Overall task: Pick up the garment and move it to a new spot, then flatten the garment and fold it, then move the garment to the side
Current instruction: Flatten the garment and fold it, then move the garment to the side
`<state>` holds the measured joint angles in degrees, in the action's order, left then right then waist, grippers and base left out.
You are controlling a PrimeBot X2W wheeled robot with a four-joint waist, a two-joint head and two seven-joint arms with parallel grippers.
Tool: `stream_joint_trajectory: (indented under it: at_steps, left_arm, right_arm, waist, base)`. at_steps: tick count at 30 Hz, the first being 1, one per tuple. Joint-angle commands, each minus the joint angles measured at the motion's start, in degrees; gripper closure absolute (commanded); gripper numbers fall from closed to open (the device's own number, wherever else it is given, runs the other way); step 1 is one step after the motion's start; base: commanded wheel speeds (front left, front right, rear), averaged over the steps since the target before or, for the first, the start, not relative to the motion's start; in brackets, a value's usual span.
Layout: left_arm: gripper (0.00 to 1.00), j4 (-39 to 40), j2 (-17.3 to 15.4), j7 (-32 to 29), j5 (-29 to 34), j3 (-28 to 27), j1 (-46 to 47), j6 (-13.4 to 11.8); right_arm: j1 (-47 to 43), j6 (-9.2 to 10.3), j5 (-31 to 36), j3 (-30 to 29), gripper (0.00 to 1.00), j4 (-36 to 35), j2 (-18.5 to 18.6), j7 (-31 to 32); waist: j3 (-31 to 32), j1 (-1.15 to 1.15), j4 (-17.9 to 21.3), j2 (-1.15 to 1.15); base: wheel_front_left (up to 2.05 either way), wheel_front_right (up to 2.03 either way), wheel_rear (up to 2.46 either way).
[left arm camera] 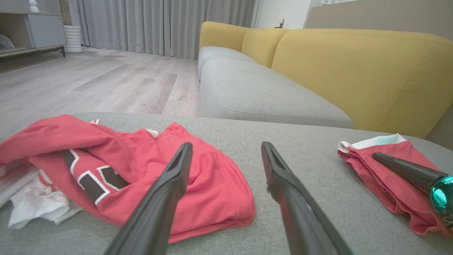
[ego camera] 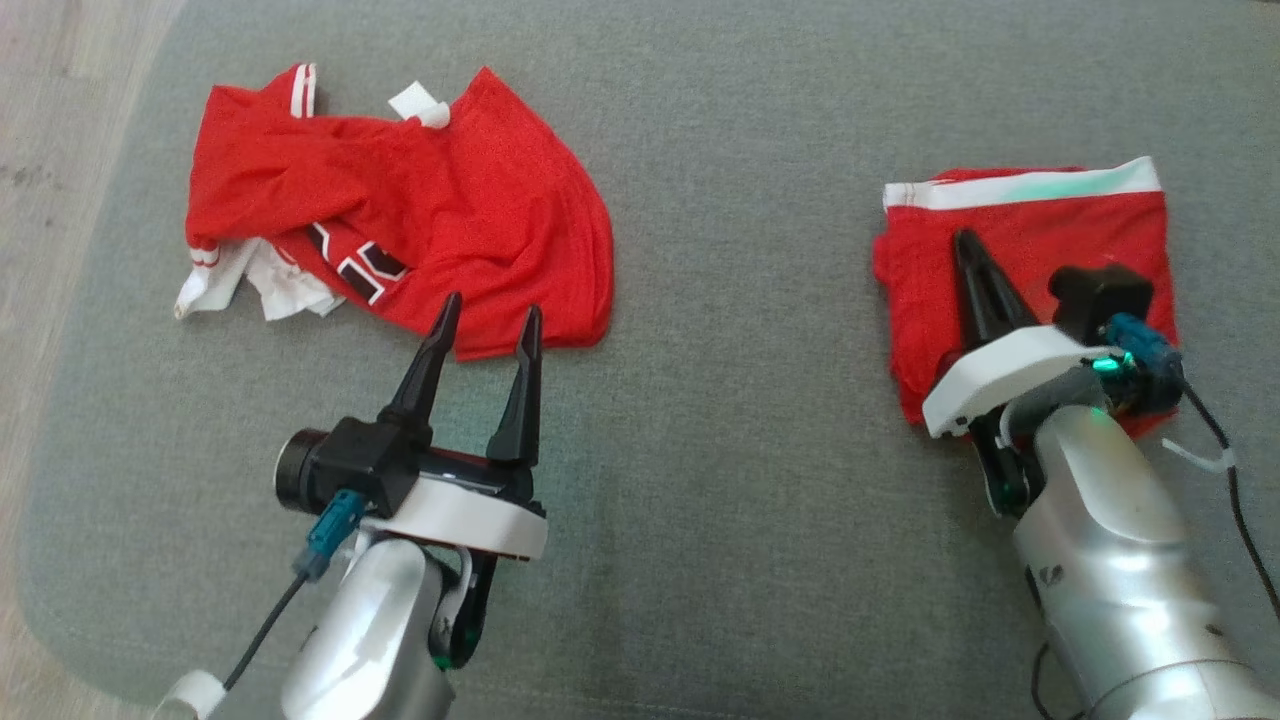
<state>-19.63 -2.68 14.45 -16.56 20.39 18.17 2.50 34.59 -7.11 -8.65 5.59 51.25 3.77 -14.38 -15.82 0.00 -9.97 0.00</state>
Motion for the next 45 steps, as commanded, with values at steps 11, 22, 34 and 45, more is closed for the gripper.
stream_joint_trajectory:
  at_steps: [11,22,34,45]
  left_arm:
    - [0.0,0.07,-0.21,0.54,0.23,-4.16,-3.47,-0.52]
    - [0.0,0.15,-0.21,0.54,0.87,-5.48,-7.75,-0.72]
    - [0.0,1.29,-0.21,0.55,0.63,-5.37,-7.22,-0.41]
    - [0.0,0.67,-0.21,0.55,0.2,-3.89,-4.43,-0.04]
  right_arm:
    - [-11.23,-0.37,-1.64,-4.09,0.0,-18.92,-0.89,-0.62]
    - [-25.51,-0.37,-0.86,-3.79,0.0,-28.04,-0.89,-0.2]
    - [-22.82,-0.37,0.36,-7.67,0.0,-30.88,-0.89,4.76]
    - [-7.53,-0.37,7.33,-21.09,0.0,-17.83,-0.78,16.52]
  waist:
    - [7.38,0.0,3.19,0.0]
    - [10.69,0.0,4.45,0.0]
    - [8.84,0.0,3.66,0.0]
    - [3.16,0.0,0.94,0.0]
  base:
    - [0.0,0.0,0.0]
    - [0.0,0.0,0.0]
    - [0.0,0.0,0.0]
    - [0.0,0.0,0.0]
